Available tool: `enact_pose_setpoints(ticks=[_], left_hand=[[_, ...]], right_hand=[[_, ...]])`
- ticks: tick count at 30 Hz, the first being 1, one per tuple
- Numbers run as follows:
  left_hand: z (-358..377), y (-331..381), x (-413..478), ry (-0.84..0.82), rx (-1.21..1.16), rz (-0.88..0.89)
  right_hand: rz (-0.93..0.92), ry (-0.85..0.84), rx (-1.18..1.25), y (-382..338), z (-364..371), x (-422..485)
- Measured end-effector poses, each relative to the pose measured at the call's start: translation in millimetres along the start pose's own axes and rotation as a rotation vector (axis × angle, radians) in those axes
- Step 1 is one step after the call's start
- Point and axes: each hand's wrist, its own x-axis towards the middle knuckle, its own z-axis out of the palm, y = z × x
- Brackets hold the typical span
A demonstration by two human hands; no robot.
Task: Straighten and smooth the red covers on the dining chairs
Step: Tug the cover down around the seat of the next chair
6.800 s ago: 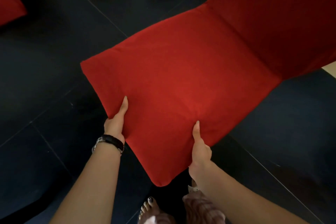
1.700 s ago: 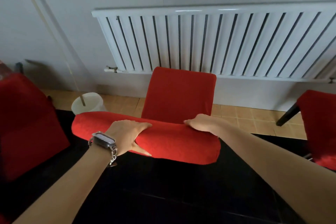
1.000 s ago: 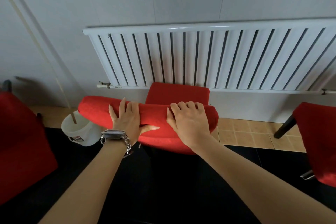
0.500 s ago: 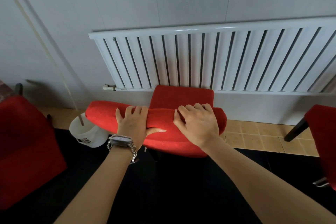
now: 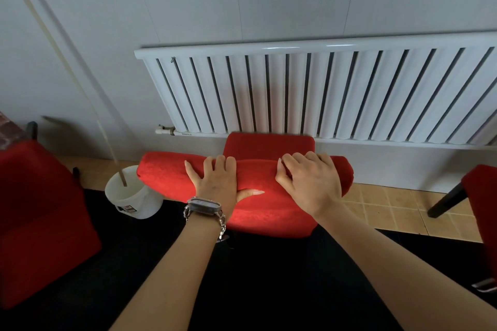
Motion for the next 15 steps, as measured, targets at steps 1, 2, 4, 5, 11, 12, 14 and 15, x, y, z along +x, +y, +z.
enact_pose_setpoints(ticks=[1, 2, 4, 5, 11, 12, 14, 15], left_hand=[[0.1, -0.1, -0.3, -0.005, 0.006, -0.002], [-0.3, -0.1, -0.8, -0.009, 0.009, -0.004], [-1.9, 0.5, -0.8, -0.019, 0.027, -0.01], [-3.8, 1.3, -0.4, -0.035, 0.039, -0.01], [-29.0, 5.3, -15.7, -0.241, -0.203, -0.069], [-35.6, 5.1, -23.8, -0.266, -0.26, -0.07], [-49.9, 1.2, -41.8, -0.319, -0.334, -0.073], [-58.9, -3.5, -51.5, -0.325, -0.339, -0.078]], right_hand=[[-0.003, 0.009, -0.006, 0.2, 0.3, -0.3], [-0.004, 0.011, -0.017, 0.4, -0.1, -0.7], [0.001, -0.016, -0.049, -0.7, -3.2, -0.8], [0.006, -0.043, -0.06, -1.5, -5.4, -0.3], [0.06, -0.441, 0.006, -8.0, -24.4, 4.3], [0.098, -0.53, 0.043, -9.0, -28.2, 5.8], [0.178, -0.659, 0.126, -12.5, -39.3, 8.7], [0.19, -0.696, 0.152, -15.7, -46.7, 10.2]])
